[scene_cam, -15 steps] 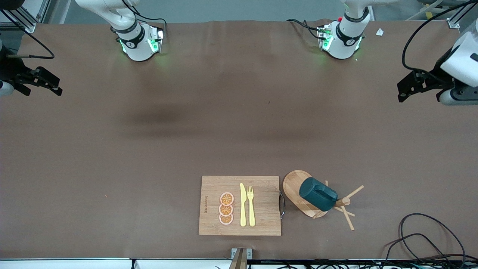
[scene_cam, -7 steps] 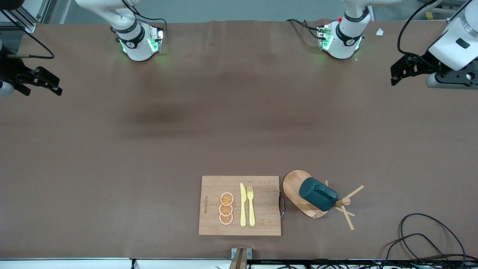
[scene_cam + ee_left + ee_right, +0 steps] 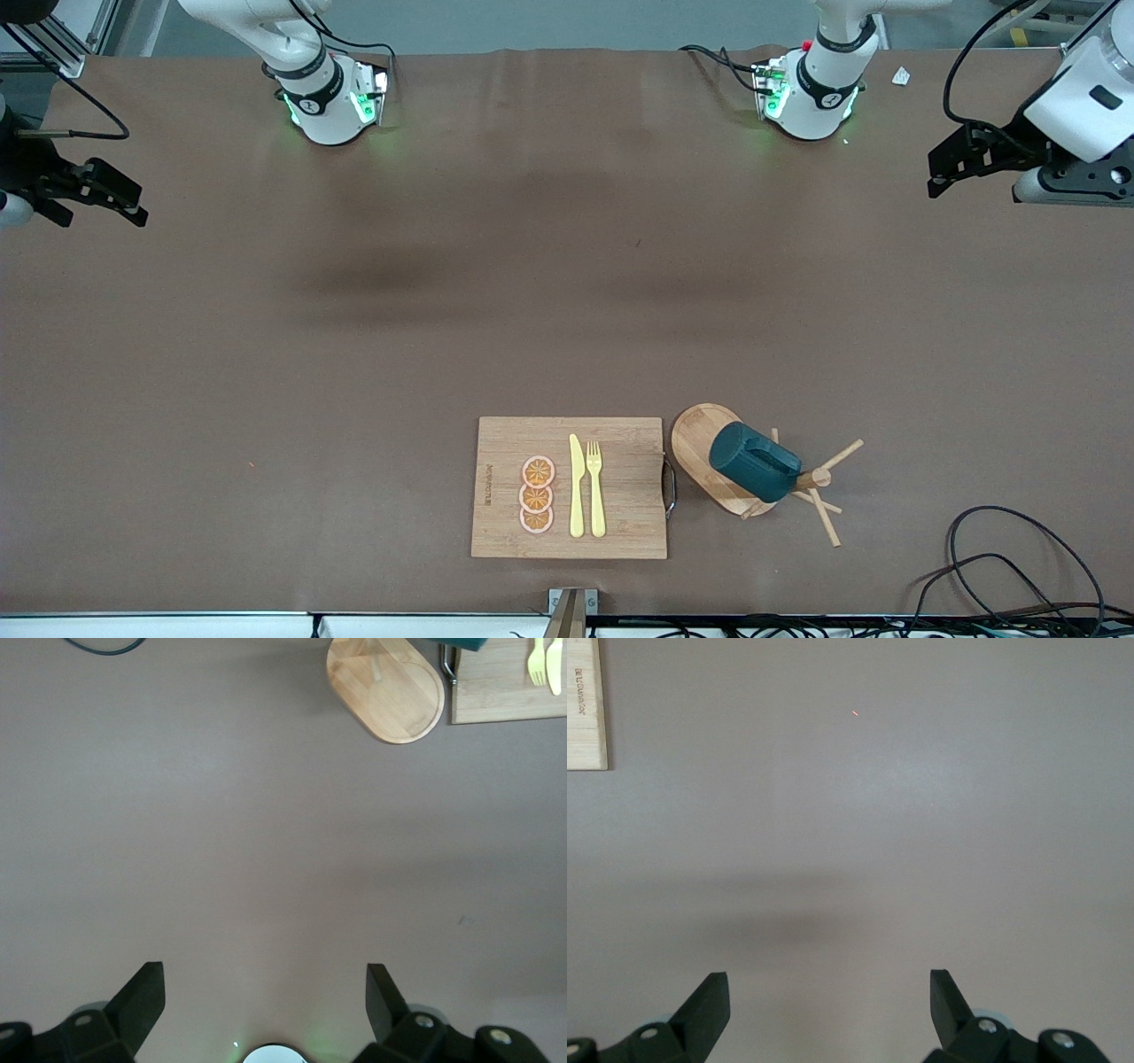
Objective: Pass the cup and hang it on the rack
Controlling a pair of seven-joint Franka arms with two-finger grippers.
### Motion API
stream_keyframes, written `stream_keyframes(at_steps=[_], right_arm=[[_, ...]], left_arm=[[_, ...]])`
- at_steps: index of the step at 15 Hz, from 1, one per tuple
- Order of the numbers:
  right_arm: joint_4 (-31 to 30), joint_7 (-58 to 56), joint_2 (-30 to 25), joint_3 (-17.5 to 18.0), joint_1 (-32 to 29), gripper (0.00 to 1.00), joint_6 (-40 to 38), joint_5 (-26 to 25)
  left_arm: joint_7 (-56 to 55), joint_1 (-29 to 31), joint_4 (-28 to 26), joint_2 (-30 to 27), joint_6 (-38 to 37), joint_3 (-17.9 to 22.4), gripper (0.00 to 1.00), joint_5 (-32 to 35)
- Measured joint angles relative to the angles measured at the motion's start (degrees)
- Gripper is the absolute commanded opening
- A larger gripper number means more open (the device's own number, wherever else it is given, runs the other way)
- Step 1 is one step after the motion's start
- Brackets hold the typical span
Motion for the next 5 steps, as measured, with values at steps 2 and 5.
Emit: stream_keyframes(at_steps=[2, 5], right_arm=[[0.00, 0.00, 0.01, 0.00, 0.00, 1.00, -0.01, 0.00], [0.00, -0.01, 0.01, -0.01, 0.00, 1.00, -0.01, 0.00]], left_arm=[[-0.05, 0.53, -0.09, 0.00, 0.01, 0.00, 1.00, 0.00], [-0.14, 1.24, -0.23, 0.00, 0.01, -0.16, 1.00, 0.00]])
